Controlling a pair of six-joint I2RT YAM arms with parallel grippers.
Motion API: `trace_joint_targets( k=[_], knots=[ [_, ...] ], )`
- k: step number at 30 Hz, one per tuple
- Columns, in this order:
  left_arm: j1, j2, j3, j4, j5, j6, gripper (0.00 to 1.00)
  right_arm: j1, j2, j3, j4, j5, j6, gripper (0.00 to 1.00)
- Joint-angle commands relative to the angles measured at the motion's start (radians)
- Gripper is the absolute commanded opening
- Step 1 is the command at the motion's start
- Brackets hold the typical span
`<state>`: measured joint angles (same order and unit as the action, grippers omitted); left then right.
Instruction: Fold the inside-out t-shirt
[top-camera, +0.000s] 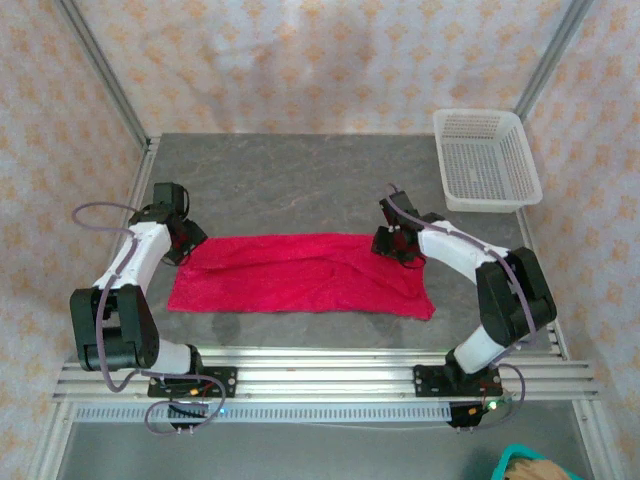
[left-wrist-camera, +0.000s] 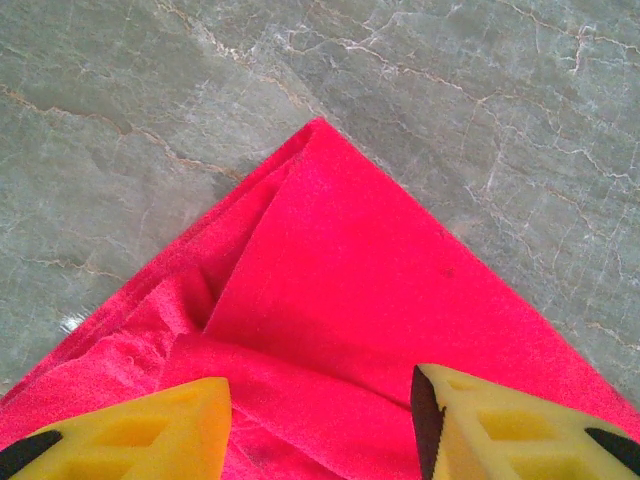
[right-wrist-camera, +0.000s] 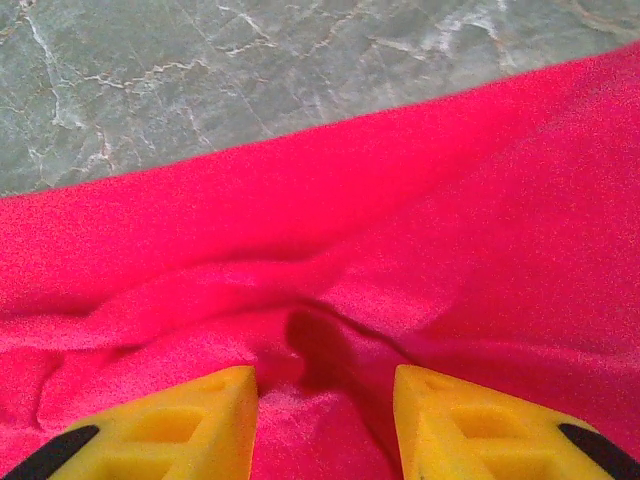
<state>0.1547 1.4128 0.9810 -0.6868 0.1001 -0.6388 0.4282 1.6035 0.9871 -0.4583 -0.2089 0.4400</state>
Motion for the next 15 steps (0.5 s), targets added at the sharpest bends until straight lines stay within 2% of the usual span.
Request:
trace_joint_targets(
  k=[1, 4, 6, 10, 11, 15],
  knots=[
    [-0.008, 0.012, -0.004, 0.02, 0.002, -0.01, 0.51, 0.021, 0.019, 0.039, 0.03, 0.013, -0.019, 0.4],
    [-0.015, 0.025, -0.002, 0.026, 0.006, -0.01, 0.5, 0.032, 0.021, 0.041, 0.037, 0.004, -0.008, 0.36],
    [-0.018, 0.033, 0.001, 0.028, 0.007, -0.012, 0.5, 0.037, 0.02, 0.038, 0.041, -0.001, -0.004, 0.31],
    [-0.027, 0.047, 0.004, 0.032, 0.007, -0.013, 0.49, 0.04, 0.008, 0.038, 0.02, -0.003, 0.0, 0.04],
    [-0.03, 0.049, 0.006, 0.029, 0.007, -0.013, 0.48, 0.043, -0.005, 0.039, 0.005, -0.002, 0.002, 0.0],
    [-0.034, 0.042, 0.008, 0.023, 0.003, -0.013, 0.48, 0.092, -0.114, 0.014, -0.051, 0.007, 0.038, 0.0]
  ],
)
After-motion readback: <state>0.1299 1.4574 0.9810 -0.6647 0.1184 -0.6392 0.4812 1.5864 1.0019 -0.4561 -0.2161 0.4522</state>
